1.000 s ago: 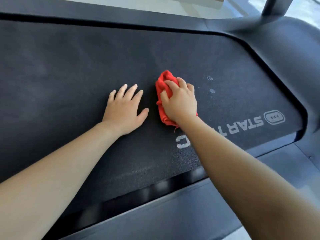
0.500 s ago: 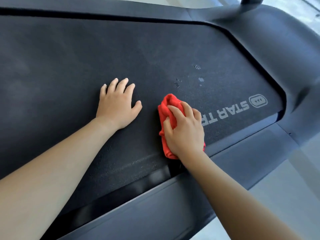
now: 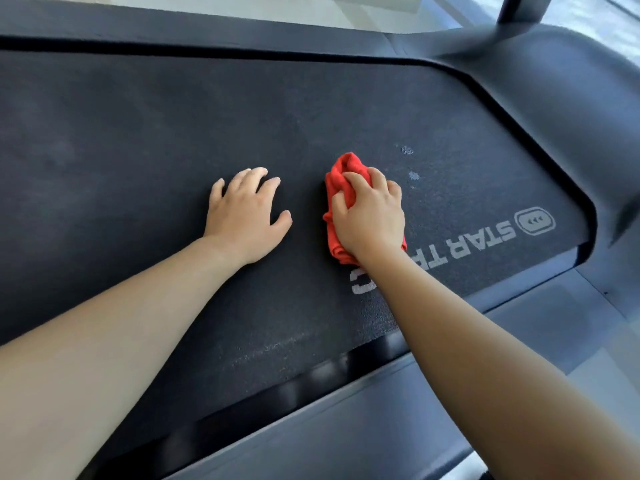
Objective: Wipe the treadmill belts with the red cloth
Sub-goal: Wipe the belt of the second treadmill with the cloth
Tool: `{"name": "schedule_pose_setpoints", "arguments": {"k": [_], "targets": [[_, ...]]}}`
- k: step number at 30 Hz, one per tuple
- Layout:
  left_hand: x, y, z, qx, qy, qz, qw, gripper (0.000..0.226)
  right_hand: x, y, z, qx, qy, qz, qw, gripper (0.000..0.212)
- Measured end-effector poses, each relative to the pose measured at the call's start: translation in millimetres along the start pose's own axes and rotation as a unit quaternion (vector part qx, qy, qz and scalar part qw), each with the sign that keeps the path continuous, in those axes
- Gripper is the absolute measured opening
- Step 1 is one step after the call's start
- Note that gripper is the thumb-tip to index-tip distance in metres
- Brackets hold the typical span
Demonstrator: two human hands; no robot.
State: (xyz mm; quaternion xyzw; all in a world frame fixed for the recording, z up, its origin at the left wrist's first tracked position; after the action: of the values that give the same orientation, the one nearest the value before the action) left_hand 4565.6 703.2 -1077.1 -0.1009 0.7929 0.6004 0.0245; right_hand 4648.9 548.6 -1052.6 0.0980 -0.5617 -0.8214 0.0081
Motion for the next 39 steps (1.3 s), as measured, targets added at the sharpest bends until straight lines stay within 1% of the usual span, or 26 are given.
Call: {"name": "schedule_pose_setpoints", "arguments": {"k": [5, 8, 11, 17, 19, 23, 30, 34, 39], "targets": [[-26.9, -7.3, 2.3, -0.008, 0.016, 0.007, 1.0, 0.06, -37.1, -6.1, 3.5, -0.015, 0.048, 0.02, 0.999, 0.037], [-60.4, -10.7, 9.7, -0.009, 0.044, -0.003, 0.999, 0.061, -64.2, -11.8, 5.2, -0.015, 0.084, 0.03, 0.996, 0.037], [-98.2, -10.8, 31.3, -0.011, 0.119, -0.032, 0.992, 0.061, -91.2, -20.9, 16.1, -0.029, 0.128, 0.041, 0.991, 0.037], [-155.6, -10.7, 56.7, -0.028, 0.237, -0.051, 0.97, 0.058, -144.8, -42.0, 43.6, -0.05, 0.195, 0.061, 0.978, 0.035], [-158.6, -13.9, 57.3, -0.045, 0.241, -0.062, 0.968, 0.057, -162.1, -49.0, 54.1, -0.058, 0.208, 0.068, 0.974, 0.035], [-158.8, -15.7, 57.8, -0.06, 0.222, -0.061, 0.971, 0.056, -190.1, -62.7, 77.8, -0.06, 0.226, 0.074, 0.97, 0.036], [-159.1, -15.9, 61.1, -0.068, 0.236, -0.081, 0.966, 0.057, -227.7, -84.9, 116.7, -0.06, 0.238, 0.091, 0.965, 0.039], [-158.2, -15.1, 62.7, -0.059, 0.247, -0.083, 0.964, 0.057, -244.9, -93.8, 141.0, -0.051, 0.261, 0.105, 0.958, 0.04], [-158.0, -12.4, 64.7, -0.056, 0.246, -0.088, 0.964, 0.056, -247.4, -91.7, 140.7, -0.036, 0.286, 0.131, 0.949, 0.042]]}}
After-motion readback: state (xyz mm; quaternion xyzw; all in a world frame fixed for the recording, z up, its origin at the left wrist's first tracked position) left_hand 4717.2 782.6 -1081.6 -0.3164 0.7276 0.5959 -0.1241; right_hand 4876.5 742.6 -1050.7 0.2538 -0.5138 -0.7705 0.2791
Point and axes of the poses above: each hand's wrist, its own x-axis away from the middle knuckle, its own y-axis out of the back of the hand, z = x × y, the point moved 3 cm from there along -x, towards the middle knuckle, and after that the axes turned 12 degrees about -y, right-handed, at the moved point
